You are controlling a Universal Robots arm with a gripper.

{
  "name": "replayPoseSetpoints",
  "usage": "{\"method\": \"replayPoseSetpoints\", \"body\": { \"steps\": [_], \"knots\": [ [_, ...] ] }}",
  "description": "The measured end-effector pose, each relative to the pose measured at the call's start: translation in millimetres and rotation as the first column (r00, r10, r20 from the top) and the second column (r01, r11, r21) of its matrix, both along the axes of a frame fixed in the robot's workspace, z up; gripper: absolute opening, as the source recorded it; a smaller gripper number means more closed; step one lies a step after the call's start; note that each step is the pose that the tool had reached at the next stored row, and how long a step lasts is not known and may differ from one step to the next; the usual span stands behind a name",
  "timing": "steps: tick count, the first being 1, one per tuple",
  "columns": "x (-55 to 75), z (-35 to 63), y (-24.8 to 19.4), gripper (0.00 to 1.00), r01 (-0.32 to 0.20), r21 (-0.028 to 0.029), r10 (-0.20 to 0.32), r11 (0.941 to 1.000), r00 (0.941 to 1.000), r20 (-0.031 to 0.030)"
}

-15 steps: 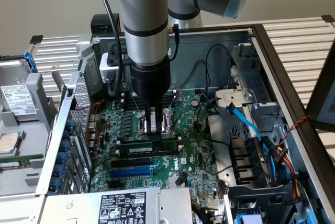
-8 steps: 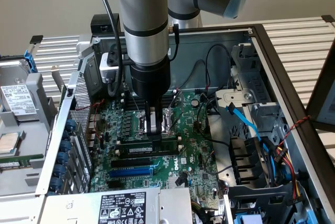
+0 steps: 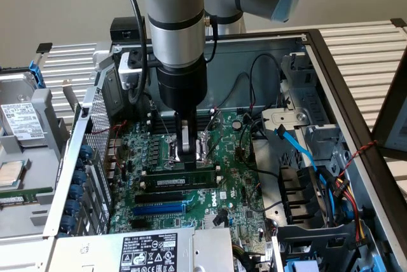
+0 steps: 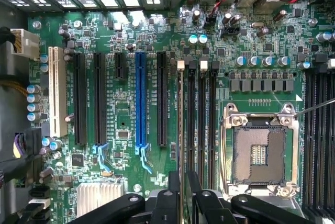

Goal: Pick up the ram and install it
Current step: 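Insert the ram into the slot, then press down the ram until it locks into place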

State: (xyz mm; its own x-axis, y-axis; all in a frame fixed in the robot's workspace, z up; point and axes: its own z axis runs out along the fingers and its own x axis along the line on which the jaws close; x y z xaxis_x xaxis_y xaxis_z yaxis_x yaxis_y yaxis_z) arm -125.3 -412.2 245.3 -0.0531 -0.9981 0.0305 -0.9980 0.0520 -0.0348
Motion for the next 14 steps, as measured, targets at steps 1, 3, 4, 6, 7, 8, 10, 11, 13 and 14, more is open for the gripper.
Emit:
{"method": "replayPoseSetpoints", "body": {
  "steps": [1, 3, 4, 6, 7, 8, 10, 11, 13, 14],
  "knots": [
    [0.0, 0.2, 0.0, 0.20, 0.000, 0.0003, 0.000, 1.0000, 1.0000, 0.0001],
    [0.0, 0.2, 0.0, 0.20, 0.000, 0.0004, 0.000, 1.0000, 1.0000, 0.0001],
    [0.0, 0.3, 0.0, 0.20, 0.000, 0.0002, 0.000, 1.0000, 1.0000, 0.0000],
    [0.0, 0.3, 0.0, 0.20, 0.000, 0.0002, 0.000, 1.0000, 1.0000, 0.0000],
    [0.0, 0.3, 0.0, 0.20, 0.000, 0.0002, 0.000, 1.0000, 1.0000, 0.0000],
    [0.0, 0.3, 0.0, 0.20, 0.000, 0.0002, 0.000, 1.0000, 1.0000, 0.0000],
    [0.0, 0.3, 0.0, 0.20, 0.000, 0.0003, 0.000, 1.0000, 1.0000, 0.0000],
    [0.0, 0.3, 0.0, 0.20, 0.000, 0.0002, 0.000, 1.0000, 1.0000, 0.0000],
    [0.0, 0.3, 0.0, 0.20, 0.000, 0.0002, 0.000, 1.0000, 1.0000, 0.0000],
    [0.0, 0.3, 0.0, 0.20, 0.000, 0.0002, 0.000, 1.0000, 1.0000, 0.0000]
  ]
}}
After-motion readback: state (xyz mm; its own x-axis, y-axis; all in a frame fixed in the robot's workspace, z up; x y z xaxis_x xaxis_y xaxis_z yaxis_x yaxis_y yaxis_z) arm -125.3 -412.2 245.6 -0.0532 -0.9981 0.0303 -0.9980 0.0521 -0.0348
